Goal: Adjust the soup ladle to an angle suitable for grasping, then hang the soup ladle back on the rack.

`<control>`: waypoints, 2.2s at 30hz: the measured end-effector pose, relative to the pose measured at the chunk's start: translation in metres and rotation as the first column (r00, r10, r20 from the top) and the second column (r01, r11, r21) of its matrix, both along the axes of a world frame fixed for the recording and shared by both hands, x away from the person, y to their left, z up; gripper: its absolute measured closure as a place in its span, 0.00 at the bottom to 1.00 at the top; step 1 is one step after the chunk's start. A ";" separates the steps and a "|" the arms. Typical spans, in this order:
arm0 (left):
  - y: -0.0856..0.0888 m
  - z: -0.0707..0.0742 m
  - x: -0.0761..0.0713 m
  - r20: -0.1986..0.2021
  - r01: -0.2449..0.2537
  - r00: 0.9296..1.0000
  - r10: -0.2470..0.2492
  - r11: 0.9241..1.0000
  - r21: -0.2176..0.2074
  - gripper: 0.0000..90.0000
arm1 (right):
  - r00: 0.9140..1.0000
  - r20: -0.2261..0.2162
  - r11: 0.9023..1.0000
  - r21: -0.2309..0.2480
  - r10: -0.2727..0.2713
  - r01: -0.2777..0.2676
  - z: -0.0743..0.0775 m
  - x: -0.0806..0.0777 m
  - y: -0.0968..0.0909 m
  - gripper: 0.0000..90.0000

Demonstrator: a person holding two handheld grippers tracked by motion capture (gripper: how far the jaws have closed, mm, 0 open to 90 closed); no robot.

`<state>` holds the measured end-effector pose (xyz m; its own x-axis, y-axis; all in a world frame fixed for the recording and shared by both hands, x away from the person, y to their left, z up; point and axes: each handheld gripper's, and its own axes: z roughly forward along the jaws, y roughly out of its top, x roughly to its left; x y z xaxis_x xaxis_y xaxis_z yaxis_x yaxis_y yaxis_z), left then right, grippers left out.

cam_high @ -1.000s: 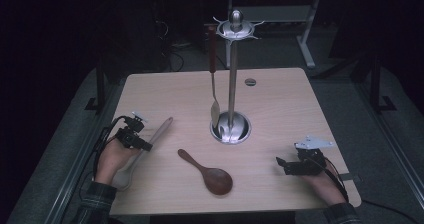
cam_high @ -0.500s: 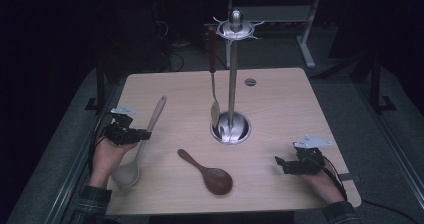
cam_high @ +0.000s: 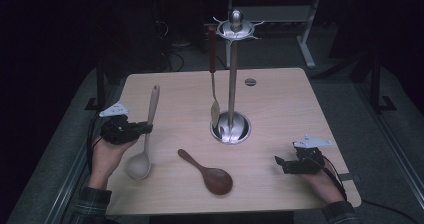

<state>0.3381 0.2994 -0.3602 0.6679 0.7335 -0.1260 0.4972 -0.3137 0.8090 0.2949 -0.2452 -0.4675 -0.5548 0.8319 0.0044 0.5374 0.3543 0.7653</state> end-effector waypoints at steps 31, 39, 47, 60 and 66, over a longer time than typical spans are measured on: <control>-0.058 0.031 -0.025 0.122 0.170 0.980 -0.160 0.983 -0.071 0.86 | 0.999 0.016 0.980 0.193 0.044 -0.047 0.049 0.003 0.022 0.22; -0.083 0.035 -0.026 0.121 0.200 0.974 -0.191 0.978 -0.066 0.86 | 0.995 0.059 0.963 0.252 0.082 -0.094 0.075 0.007 0.044 0.36; -0.101 0.039 -0.024 0.120 0.211 0.972 -0.202 0.975 -0.067 0.86 | 0.982 0.100 0.923 0.339 0.158 -0.183 0.098 0.023 0.059 0.57; -0.132 0.042 -0.020 0.121 0.202 0.974 -0.193 0.977 -0.071 0.86 | 0.957 0.183 0.890 0.359 0.227 -0.280 0.131 0.023 0.095 0.67; -0.144 0.040 -0.020 0.123 0.201 0.974 -0.192 0.978 -0.063 0.86 | 0.938 0.208 0.860 0.382 0.276 -0.338 0.141 0.024 0.115 0.67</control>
